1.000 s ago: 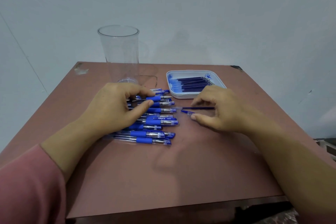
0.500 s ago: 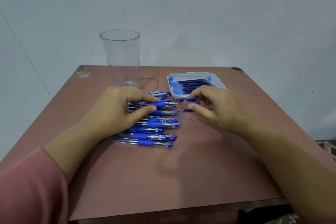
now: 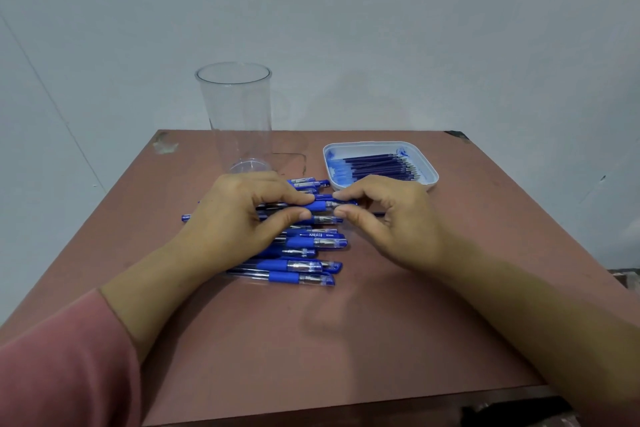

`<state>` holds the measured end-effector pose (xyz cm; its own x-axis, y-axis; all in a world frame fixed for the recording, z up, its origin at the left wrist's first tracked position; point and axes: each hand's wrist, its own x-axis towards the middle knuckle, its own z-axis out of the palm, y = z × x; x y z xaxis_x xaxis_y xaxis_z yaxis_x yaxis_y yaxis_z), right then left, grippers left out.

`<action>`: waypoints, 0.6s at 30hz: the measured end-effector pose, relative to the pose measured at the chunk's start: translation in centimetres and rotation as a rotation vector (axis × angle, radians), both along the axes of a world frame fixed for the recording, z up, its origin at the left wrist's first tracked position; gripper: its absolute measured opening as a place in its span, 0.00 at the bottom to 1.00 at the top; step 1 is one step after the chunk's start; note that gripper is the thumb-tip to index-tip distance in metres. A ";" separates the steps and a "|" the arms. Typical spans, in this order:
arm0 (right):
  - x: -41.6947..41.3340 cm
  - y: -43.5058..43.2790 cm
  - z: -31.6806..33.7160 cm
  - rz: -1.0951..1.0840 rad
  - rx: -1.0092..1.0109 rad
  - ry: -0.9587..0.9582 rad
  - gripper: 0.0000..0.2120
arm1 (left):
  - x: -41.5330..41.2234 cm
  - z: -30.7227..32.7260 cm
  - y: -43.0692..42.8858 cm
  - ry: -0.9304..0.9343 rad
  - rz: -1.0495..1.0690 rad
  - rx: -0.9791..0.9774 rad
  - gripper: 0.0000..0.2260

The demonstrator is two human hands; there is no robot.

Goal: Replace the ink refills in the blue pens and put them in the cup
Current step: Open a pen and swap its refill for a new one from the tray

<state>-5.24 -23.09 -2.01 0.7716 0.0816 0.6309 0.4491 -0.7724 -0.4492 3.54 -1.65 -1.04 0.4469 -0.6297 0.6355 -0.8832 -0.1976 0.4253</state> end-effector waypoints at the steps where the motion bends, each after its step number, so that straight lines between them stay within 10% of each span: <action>1: 0.0 0.1 0.0 0.007 0.001 -0.005 0.08 | 0.0 0.1 0.0 -0.001 0.001 0.002 0.08; 18: 1.5 -2.4 4.2 -0.072 0.376 0.181 0.09 | -1.1 -1.5 4.3 0.045 0.378 0.589 0.46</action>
